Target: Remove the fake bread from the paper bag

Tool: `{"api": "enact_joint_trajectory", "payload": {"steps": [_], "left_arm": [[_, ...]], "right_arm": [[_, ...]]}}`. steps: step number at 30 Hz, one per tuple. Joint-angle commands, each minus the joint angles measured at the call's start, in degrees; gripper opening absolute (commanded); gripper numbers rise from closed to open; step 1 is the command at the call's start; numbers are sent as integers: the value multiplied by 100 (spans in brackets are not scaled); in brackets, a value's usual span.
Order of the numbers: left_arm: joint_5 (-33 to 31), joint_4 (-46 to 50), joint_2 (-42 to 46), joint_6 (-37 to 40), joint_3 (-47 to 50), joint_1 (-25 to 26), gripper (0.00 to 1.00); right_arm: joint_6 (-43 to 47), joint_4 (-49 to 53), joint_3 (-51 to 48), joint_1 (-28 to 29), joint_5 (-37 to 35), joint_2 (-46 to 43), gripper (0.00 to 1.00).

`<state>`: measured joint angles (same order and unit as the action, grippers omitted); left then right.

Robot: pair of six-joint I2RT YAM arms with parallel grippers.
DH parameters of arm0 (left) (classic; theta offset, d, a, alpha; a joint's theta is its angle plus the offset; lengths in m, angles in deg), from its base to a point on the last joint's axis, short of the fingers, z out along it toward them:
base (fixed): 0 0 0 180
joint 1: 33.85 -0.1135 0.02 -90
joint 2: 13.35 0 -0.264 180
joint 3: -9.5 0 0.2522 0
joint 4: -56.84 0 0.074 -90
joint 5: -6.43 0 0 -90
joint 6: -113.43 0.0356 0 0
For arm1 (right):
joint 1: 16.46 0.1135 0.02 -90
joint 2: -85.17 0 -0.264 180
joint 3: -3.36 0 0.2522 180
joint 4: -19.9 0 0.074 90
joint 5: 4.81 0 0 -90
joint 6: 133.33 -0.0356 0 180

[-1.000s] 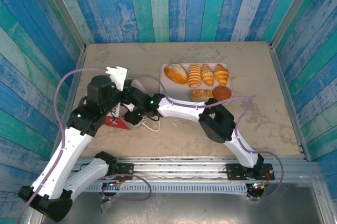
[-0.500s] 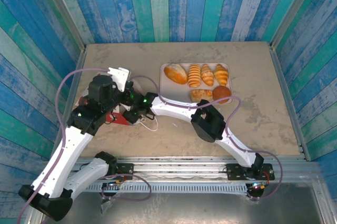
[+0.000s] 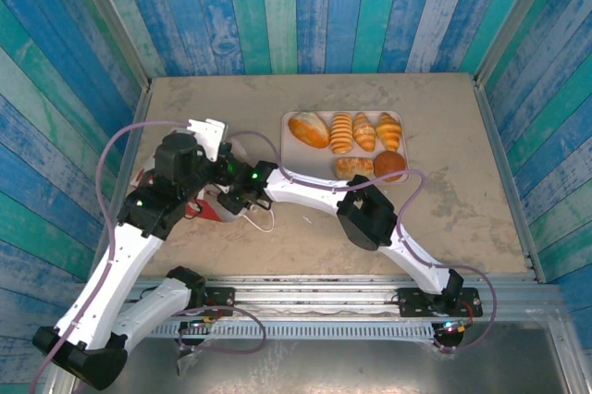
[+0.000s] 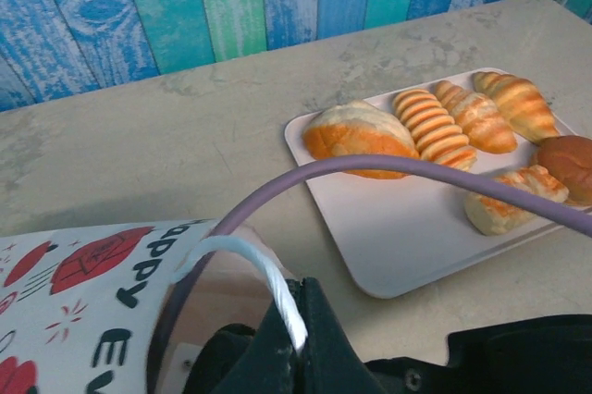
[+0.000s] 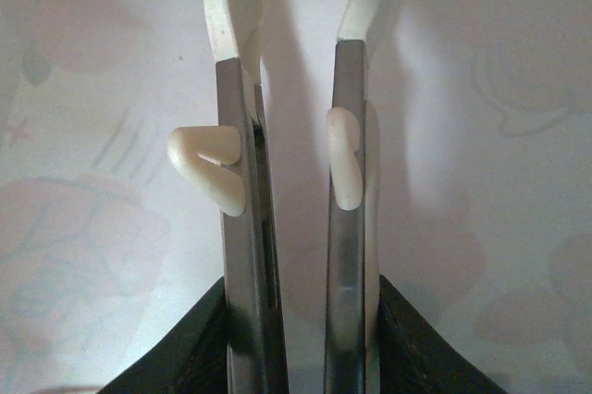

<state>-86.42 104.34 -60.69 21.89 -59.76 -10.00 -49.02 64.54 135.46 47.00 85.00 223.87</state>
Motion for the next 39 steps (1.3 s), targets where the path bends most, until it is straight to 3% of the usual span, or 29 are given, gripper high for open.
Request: {"api": "enact_joint_trajectory", "payload": {"steps": [1,12,23,34,39], "left_arm": [[-418,-160,178,-105,134,14,0],[-1093,-245,392,-294,338,13,0],[-1263,-306,237,-412,416,13,0],[-1719,-632,265,-800,678,14,0],[-1718,-820,188,-801,714,14,0]], "right_arm": [[-201,72,-320,-12,23,-640,31],[-617,-595,-2114,-62,363,-1933,30],[-893,-785,-2882,-146,723,-2794,30],[-1858,-1926,-3513,-920,3191,-3127,31],[-2582,-2998,-4218,-1168,4212,-3249,32]]}}
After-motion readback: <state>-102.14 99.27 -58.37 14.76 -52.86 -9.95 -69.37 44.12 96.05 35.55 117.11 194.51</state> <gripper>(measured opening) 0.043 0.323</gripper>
